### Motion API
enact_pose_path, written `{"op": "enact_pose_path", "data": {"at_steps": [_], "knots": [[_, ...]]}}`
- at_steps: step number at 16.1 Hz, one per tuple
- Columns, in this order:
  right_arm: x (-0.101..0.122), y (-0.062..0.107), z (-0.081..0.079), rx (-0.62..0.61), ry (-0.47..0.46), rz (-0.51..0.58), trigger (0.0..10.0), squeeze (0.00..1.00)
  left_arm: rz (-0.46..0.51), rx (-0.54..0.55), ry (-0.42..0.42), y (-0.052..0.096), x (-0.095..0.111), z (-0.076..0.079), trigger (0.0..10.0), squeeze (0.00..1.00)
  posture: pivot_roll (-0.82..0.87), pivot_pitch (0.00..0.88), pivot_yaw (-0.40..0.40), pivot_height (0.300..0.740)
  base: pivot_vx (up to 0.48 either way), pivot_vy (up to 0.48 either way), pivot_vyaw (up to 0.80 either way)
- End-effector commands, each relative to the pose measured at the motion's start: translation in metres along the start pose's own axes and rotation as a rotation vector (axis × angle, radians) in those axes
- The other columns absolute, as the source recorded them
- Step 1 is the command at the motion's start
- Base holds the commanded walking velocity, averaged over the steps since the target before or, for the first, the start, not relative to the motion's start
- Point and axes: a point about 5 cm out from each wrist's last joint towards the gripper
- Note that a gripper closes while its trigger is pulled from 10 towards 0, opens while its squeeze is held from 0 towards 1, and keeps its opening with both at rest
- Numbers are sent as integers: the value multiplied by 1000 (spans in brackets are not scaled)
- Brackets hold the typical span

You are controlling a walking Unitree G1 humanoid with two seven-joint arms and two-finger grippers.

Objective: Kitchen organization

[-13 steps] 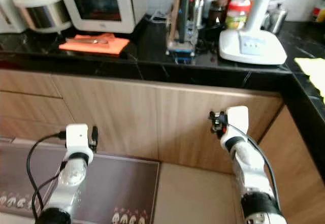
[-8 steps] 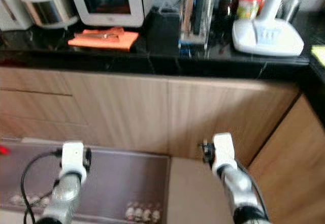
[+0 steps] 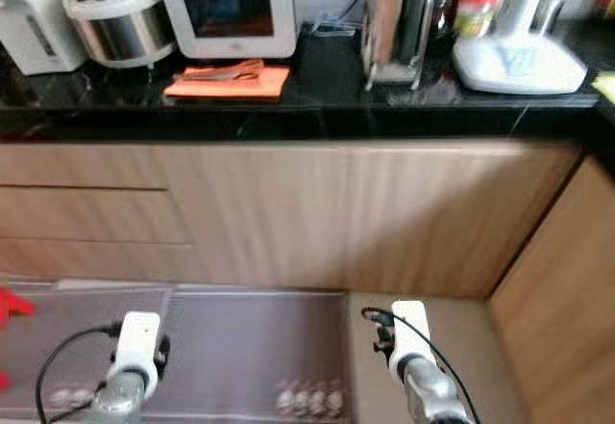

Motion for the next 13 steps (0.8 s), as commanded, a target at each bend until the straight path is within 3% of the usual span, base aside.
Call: {"op": "enact_pose_path", "data": {"at_steps": [1,2,3,7,9,11,13], "knots": [[-12,2,-1,-7,-13,-37,10000,0,-44,-21,-34,2,-8,3,10000,0,-194,0,76,740,0,480,0],[-19,3,-4,-5,-13,-60,10000,0,-72,-24,-44,4,-14,3,10000,0,-189,0,78,740,0,480,0],[-27,6,-5,-6,-9,-81,10000,0,-50,-23,-37,1,-7,-2,10000,0,-200,0,78,740,0,480,0],[-28,6,-1,-34,-13,-90,10000,0,-36,-72,-46,-4,3,2,10000,0,-188,0,72,740,0,480,0],[-28,6,1,-42,-11,-95,10000,0,-103,-66,46,-1,-7,13,10000,0,-206,0,64,740,0,480,0],[-23,5,6,-62,-21,-83,10000,0,-112,-93,51,1,-7,26,10000,0,-202,0,53,740,0,480,0],[3,0,15,-99,-26,-20,10000,0,-107,-134,58,1,-1,43,10000,0,-223,0,49,740,0,480,0]]}}
Point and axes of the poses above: a point about 5 cm out from each wrist's last joint towards the gripper, its own y axis pointing back from the gripper into the wrist, its own x axis along the axis of the wrist's last joint, z = x × y, and after that the axes turned 2 degrees about y, right-handed
